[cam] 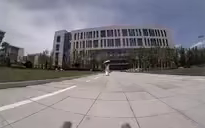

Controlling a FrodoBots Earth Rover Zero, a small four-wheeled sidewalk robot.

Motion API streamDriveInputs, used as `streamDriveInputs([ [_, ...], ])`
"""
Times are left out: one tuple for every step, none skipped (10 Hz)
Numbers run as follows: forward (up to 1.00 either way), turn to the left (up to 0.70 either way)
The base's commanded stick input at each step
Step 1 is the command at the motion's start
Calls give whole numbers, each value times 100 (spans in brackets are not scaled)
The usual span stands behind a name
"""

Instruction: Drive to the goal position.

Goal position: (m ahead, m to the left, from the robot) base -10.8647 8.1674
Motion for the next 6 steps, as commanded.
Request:
streamDriveInputs([
  [69,33],
  [70,35],
  [70,35],
  [70,35],
  [70,35],
  [70,35],
])
